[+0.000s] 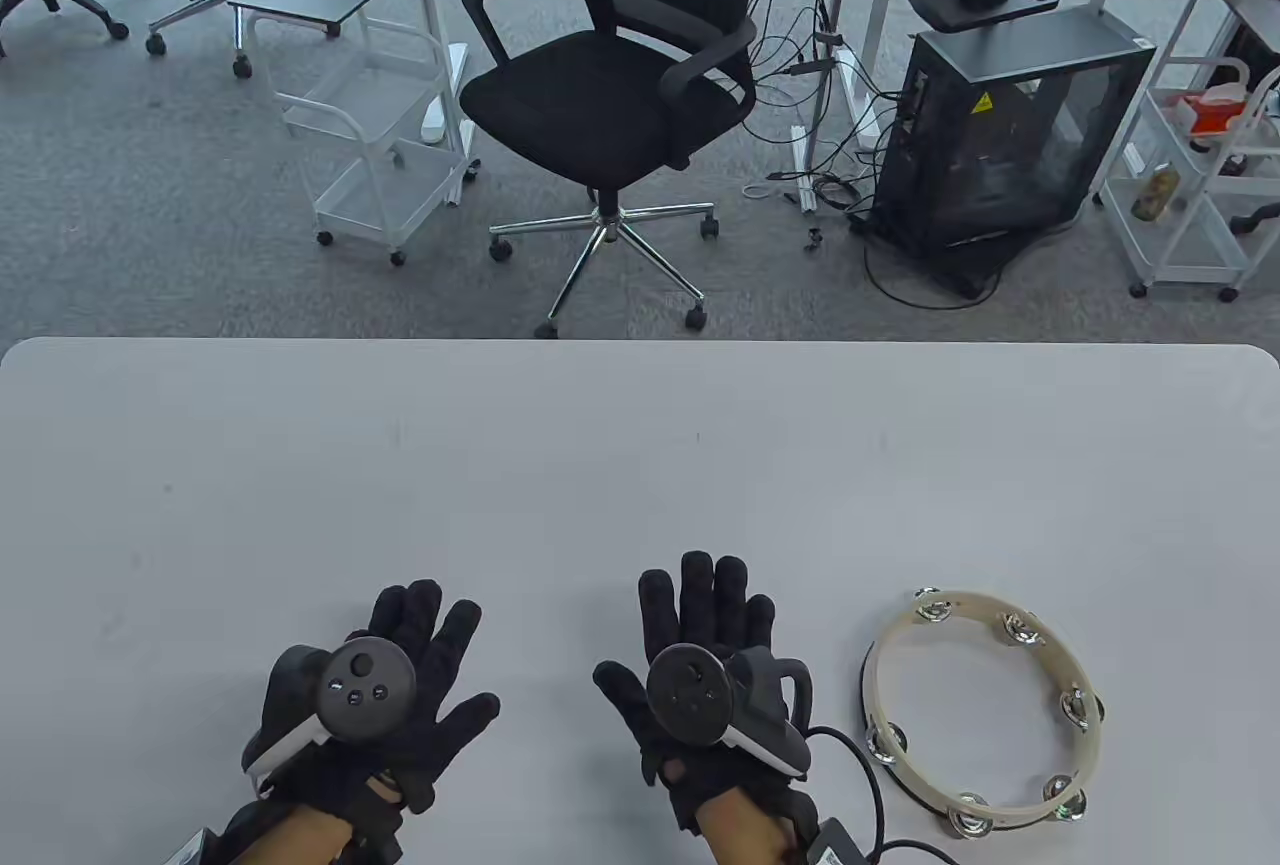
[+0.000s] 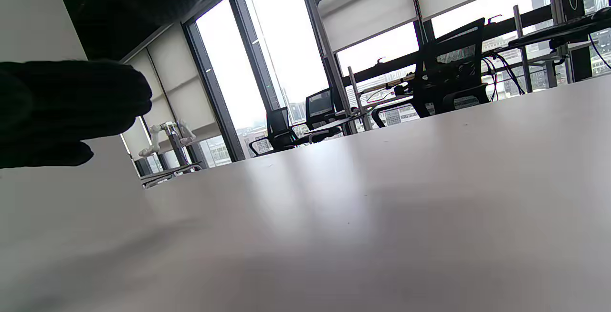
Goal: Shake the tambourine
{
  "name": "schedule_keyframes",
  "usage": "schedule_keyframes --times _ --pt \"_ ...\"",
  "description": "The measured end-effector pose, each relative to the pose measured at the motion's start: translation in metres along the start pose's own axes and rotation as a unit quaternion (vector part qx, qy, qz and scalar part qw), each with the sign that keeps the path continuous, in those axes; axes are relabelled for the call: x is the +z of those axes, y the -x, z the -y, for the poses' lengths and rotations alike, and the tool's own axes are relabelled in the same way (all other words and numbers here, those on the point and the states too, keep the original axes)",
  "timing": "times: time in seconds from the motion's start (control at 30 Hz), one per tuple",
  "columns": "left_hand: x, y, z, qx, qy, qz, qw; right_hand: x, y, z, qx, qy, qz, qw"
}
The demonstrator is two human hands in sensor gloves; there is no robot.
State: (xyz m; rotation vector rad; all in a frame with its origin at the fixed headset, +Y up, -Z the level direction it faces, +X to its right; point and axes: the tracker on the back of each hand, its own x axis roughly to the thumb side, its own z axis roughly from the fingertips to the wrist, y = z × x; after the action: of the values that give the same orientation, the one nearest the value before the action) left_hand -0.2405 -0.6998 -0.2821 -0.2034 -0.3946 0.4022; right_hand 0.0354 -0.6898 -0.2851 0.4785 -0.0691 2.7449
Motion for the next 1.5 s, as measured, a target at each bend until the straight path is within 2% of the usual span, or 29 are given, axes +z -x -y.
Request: schedule_keyframes --times 0.2,0.27,0.33,0.4,0.47,0.57,0.67,0.73,0.77,0.9,0.97,1.07,1.13,1.2,1.23,1.27,1.33,1.4,1.5 --pt "-0.001 -0.001 0.001 -0.002 0.008 0.000 1.000 -0.001 0.004 0.000 -0.001 -0.003 -0.009 1.000" --pt "-0.001 -0.001 0.001 -0.002 0.009 0.000 1.000 -0.003 0.012 0.002 0.004 -0.002 -0.035 0.999" --pt "-0.001 0.000 0.001 0.000 0.010 0.000 1.000 -0.005 0.030 0.004 0.015 -0.018 -0.090 0.996" --pt "-0.002 0.001 0.002 0.003 0.015 -0.002 1.000 -0.004 0.055 0.007 0.022 -0.041 -0.178 0.983" --pt "-0.003 0.002 0.003 0.005 0.022 -0.004 1.000 -0.001 0.084 0.009 0.043 -0.060 -0.270 0.960" --pt "-0.005 0.004 0.005 0.006 0.034 -0.010 0.999 0.009 0.124 0.010 0.091 -0.108 -0.403 0.904" --pt "-0.007 0.006 0.007 0.008 0.045 -0.014 0.999 0.015 0.144 0.003 0.094 -0.131 -0.453 0.877" --pt "-0.007 0.007 0.008 0.009 0.052 -0.016 0.998 0.014 0.153 -0.006 0.063 -0.155 -0.453 0.876" --pt "-0.008 0.009 0.009 0.010 0.057 -0.017 0.998 0.013 0.157 -0.007 0.068 -0.149 -0.460 0.873" --pt "-0.009 0.015 0.009 0.022 0.064 -0.026 0.997 0.010 0.164 -0.006 0.089 -0.092 -0.436 0.891" --pt "-0.009 0.018 0.007 0.031 0.059 -0.029 0.997 0.007 0.162 -0.003 0.115 -0.084 -0.415 0.899" --pt "-0.009 0.020 0.004 0.048 0.045 -0.023 0.998 0.000 0.143 0.014 0.114 0.006 -0.346 0.931" --pt "-0.010 0.020 0.003 0.061 0.036 -0.017 0.997 -0.004 0.124 0.024 0.065 0.076 -0.270 0.958" --pt "-0.010 0.020 0.002 0.072 0.025 -0.006 0.997 -0.005 0.111 0.030 -0.002 0.130 -0.217 0.968" --pt "-0.010 0.020 0.001 0.083 0.016 0.003 0.996 -0.004 0.103 0.033 -0.081 0.164 -0.177 0.967" --pt "-0.009 0.020 0.000 0.098 0.004 0.010 0.995 -0.003 0.097 0.033 -0.163 0.196 -0.138 0.957" --pt "-0.008 0.020 -0.002 0.136 -0.019 0.025 0.990 -0.002 0.088 0.031 -0.283 0.222 -0.102 0.928" --pt "-0.007 0.020 -0.003 0.188 -0.048 0.045 0.980 -0.003 0.076 0.027 -0.347 0.230 -0.035 0.909" --pt "-0.006 0.022 -0.003 0.268 -0.079 0.068 0.958 -0.004 0.053 0.020 -0.377 0.229 0.014 0.897"
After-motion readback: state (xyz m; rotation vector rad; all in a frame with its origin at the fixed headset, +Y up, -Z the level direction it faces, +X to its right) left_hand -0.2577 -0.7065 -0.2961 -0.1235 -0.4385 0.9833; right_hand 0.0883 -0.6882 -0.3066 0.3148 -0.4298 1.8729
